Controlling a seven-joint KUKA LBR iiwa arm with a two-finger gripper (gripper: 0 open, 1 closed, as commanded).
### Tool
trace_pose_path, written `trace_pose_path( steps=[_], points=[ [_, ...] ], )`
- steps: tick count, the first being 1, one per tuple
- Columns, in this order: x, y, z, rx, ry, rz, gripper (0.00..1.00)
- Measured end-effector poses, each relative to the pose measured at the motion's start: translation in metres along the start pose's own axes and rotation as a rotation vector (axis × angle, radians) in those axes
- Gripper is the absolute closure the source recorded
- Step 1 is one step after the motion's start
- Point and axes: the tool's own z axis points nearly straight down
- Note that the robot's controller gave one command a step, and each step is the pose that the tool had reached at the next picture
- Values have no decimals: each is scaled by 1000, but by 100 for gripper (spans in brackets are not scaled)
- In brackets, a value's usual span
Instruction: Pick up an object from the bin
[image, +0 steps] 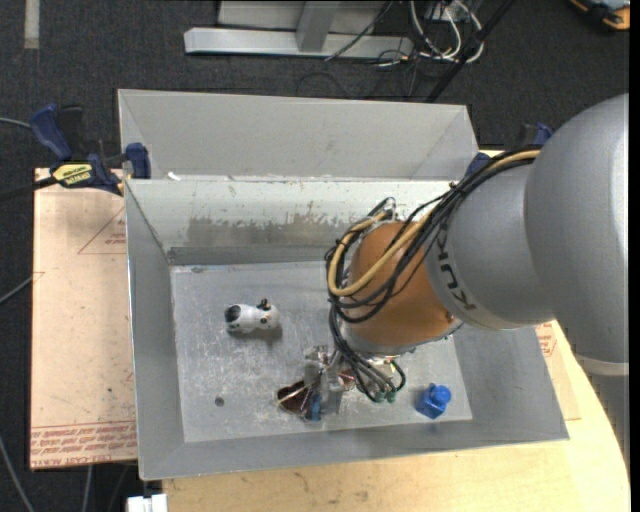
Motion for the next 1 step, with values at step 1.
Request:
trace_pose_path(
  steps=[1],
  points=[
    [1, 0, -2, 0, 3, 0, 100]
  ],
)
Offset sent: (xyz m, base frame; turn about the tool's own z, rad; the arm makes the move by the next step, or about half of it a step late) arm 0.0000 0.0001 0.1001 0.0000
